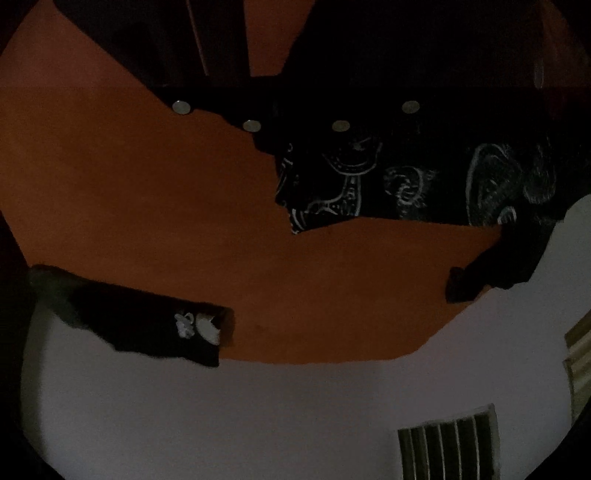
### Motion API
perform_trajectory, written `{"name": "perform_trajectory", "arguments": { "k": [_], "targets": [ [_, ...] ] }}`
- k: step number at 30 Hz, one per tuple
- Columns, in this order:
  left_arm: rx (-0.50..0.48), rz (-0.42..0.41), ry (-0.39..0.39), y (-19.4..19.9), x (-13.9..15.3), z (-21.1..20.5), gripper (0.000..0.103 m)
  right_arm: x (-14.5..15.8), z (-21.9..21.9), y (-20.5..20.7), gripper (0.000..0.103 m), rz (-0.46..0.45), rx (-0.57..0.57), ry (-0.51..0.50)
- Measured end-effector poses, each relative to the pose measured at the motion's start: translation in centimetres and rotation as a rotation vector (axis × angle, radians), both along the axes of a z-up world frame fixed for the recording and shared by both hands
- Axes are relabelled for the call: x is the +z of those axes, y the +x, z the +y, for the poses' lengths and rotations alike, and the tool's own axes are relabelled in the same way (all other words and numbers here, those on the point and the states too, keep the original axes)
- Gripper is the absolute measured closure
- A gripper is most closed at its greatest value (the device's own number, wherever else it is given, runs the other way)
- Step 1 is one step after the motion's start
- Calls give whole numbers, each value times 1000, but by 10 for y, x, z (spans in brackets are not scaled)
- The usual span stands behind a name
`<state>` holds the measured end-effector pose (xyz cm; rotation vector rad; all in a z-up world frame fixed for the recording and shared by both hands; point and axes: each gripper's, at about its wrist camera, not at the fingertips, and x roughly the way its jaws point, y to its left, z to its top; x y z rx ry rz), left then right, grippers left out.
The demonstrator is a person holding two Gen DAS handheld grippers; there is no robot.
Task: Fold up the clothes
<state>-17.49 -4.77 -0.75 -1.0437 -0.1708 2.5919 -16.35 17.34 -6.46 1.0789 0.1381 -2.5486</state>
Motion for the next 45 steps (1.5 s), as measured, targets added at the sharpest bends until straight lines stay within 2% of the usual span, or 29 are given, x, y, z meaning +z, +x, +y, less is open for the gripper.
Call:
{"name": "perform_trajectory", "arguments": {
  "k": [4,7,10,13,14,15,16,18,19,21,22,23,24,25,27,28,30,31,32,33,34,36,37,38,39,41,42,43,45],
  "targets": [
    [-83,36,-108,8,3,44,102,-12,-4,1,96,-33,16,44],
    [-104,46,-122,1,11,60,102,-17,7,-9,97,-104,-10,-32],
    [-63,50,-91,-26,19,47,102,-11,22,-13,99,-127,-34,-148],
    [-3,17,-79,-70,22,10,100,-3,26,-19,99,-127,-58,-151],
    [35,-20,-73,-95,17,-10,98,-5,25,-25,99,-147,-57,-145],
    [53,-88,-58,-122,7,-29,84,-10,23,-35,95,-180,-55,-132],
    [72,-156,-42,-149,-3,-49,70,-16,21,-45,86,-226,-51,-116],
    [124,-287,-15,-189,-32,-84,58,-34,18,-65,73,-333,-58,-106],
    [151,-366,8,-205,-52,-100,57,-42,18,-73,70,-375,-66,-107],
    [198,-512,62,-232,-91,-128,57,-48,18,-83,69,-415,-59,-126],
    [198,-558,119,-236,-104,-135,57,-49,18,-88,68,-425,-45,-142],
    [181,-581,172,-241,-113,-136,58,-49,18,-92,68,-431,-22,-163],
    [160,-577,185,-246,-116,-131,56,-51,19,-99,65,-443,-3,-190],
    [135,-562,181,-253,-118,-122,47,-54,19,-106,55,-462,11,-222],
    [96,-541,168,-269,-119,-104,36,-61,20,-122,52,-501,40,-286],
    [90,-536,153,-272,-117,-97,34,-66,20,-131,52,-539,48,-320],
    [75,-523,121,-281,-112,-81,34,-75,20,-146,55,-616,60,-388],
    [57,-516,89,-285,-110,-69,35,-67,19,-146,87,-591,75,-417],
    [22,-511,29,-286,-109,-53,42,-59,18,-146,101,-566,91,-447],
    [-12,-505,-30,-287,-108,-37,89,-50,17,-145,103,-541,106,-476],
    [-47,-498,-89,-289,-106,-21,100,-39,13,-143,103,-508,140,-492],
    [-29,-432,-179,-286,-96,-5,100,-8,1,-136,103,-438,250,-541],
    [12,-384,-189,-283,-87,-6,100,4,-3,-134,103,-416,288,-565],
    [79,-338,-150,-281,-75,-19,100,9,-5,-133,103,-414,296,-559],
    [156,-302,-103,-280,-66,-39,100,11,-9,-133,101,-420,291,-531],
    [276,-237,-36,-277,-52,-77,99,8,-10,-139,82,-403,241,-423],
    [317,-231,-15,-279,-51,-94,99,5,-9,-142,51,-389,209,-360],
    [338,-261,-5,-284,-56,-108,99,2,-9,-145,27,-374,177,-297],
    [338,-354,52,-295,-70,-127,94,-13,-5,-154,26,-406,99,-216]
  ]
}}
